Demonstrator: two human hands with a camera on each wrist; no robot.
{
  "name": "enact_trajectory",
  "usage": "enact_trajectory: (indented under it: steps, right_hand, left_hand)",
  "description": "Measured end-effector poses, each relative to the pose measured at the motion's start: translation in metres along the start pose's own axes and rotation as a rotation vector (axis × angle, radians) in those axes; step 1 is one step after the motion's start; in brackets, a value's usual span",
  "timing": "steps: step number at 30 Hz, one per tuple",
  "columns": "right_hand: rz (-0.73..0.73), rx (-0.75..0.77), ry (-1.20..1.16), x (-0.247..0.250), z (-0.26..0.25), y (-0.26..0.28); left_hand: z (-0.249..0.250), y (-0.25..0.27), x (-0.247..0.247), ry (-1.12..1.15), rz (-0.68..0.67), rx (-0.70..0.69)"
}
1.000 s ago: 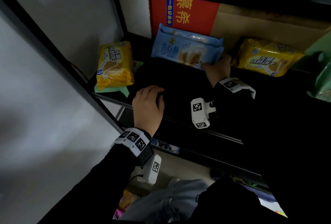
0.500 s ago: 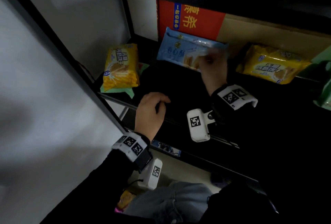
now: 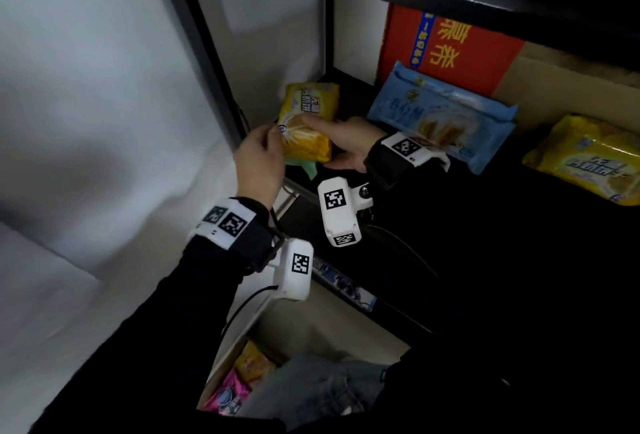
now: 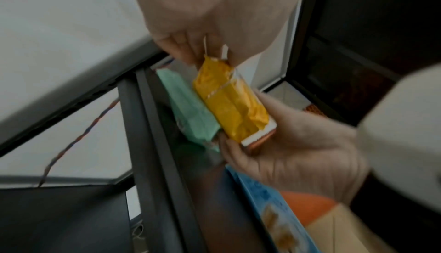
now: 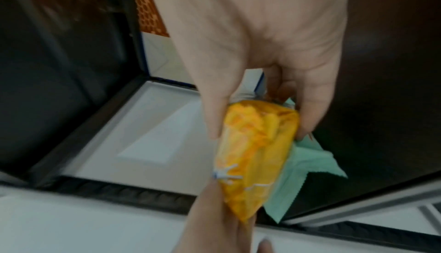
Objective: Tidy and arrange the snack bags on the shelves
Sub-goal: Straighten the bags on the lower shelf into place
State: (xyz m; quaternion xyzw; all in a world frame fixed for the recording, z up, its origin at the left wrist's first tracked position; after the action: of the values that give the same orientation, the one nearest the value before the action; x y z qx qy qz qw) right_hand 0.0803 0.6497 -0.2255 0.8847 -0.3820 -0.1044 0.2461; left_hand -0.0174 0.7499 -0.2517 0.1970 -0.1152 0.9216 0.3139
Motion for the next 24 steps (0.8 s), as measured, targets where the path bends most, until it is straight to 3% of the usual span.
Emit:
enact_trajectory:
  steps: [2,5,10,12,14,15,17,19,21,24]
  right_hand:
    - [0.008,0.038,-0.01,0.006,0.001,0.005]
    - [-0.001,0.079,-0.109,0.029,0.009,0.021]
    - [0.096,0.123,-0.492,0.092,0.051,0.051]
    - [0.147,0.116,-0.565,0.114,0.072,0.063]
    - [0.183,0.105,-0.609,0.129,0.09,0.075]
    - [0.197,0.092,-0.623,0.135,0.096,0.081]
    - [0.215,0.071,-0.638,0.142,0.104,0.09]
    - [0.221,0.07,-0.643,0.144,0.107,0.094]
    - [0.224,0.068,-0.638,0.143,0.107,0.095]
    - [0.216,0.06,-0.618,0.139,0.105,0.094]
  left_hand:
    - [0.003,0.01,-0.005,0.048,0.013,-0.025]
    - [0.013,0.033,-0.015,0.104,0.041,-0.197]
    - [0.035,0.059,-0.051,-0.041,-0.226,-0.51]
    - [0.044,0.045,-0.047,-0.064,-0.175,-0.558]
    - [0.047,0.016,-0.036,-0.176,-0.041,-0.481]
    - [0.045,-0.001,-0.03,-0.309,-0.012,-0.377]
    - [0.037,-0.03,-0.023,-0.537,-0.109,-0.058]
    - [0.029,-0.043,-0.024,-0.577,-0.325,0.147]
    - [0.028,-0.046,-0.028,-0.558,-0.483,0.181]
    - [0.035,-0.044,-0.036,-0.595,-0.495,0.11]
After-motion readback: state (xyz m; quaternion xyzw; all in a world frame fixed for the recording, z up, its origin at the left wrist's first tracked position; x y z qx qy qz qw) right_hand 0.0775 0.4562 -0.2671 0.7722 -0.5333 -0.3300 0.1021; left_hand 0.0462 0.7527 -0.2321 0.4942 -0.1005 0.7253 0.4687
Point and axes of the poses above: each hand's wrist, its own y-axis away from the middle knuckle, its own x-axis out of the back of the hand, z = x × y, the point moved 2 cm from there along -y, towards the middle knuckle, and after that the axes turned 2 degrees about -z, right-handed, at the moved point
